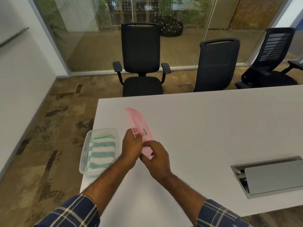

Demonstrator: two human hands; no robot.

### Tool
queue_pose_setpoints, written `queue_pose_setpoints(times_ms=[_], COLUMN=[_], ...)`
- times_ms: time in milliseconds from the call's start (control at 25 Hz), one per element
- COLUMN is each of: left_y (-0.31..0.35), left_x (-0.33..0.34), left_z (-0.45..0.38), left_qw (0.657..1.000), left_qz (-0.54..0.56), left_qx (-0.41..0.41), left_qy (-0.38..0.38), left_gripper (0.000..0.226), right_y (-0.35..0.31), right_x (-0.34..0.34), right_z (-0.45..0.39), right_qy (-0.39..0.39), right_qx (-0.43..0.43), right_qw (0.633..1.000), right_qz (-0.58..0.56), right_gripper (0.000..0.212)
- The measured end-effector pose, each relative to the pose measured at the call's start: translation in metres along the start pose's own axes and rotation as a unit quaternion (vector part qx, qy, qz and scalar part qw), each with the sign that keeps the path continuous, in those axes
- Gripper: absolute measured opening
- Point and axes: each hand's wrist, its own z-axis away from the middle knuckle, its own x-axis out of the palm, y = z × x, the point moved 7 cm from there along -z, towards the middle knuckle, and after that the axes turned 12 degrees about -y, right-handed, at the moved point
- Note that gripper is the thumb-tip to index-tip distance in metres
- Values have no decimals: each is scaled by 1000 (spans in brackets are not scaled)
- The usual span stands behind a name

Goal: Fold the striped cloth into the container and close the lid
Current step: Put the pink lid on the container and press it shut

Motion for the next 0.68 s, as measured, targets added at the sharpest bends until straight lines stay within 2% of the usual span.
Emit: queue_pose_setpoints(times_ms=[80, 240, 280, 400, 600, 680], left_y=[-1, -4, -6, -20, -46, -59], left_x=[-8, -32, -40, -64, -110, -130], left_z=[-2, -3, -3, -1, 3, 2], left_qw=[999, 998, 998, 998, 999, 997], left_qz=[31, 53, 52, 53, -29, -60], left_qx=[-10, -23, -28, -43, -7, -1], left_qy=[0, -4, -8, -15, 28, 52], left_gripper=[24, 25, 26, 29, 26, 32], right_y=[3, 25, 31, 35, 16, 10], right_x=[-1, -25, -27, -2, 48, 71], right_z=[-3, -12, -13, -18, -23, -25], right_qy=[-4, 85, 80, -7, -40, -58], right_qx=[6, 94, 117, 142, 133, 144], right_qw=[1000, 992, 989, 979, 981, 981], right_qz=[-16, -16, -30, -148, -133, -117], right_gripper=[33, 52, 57, 66, 72, 75])
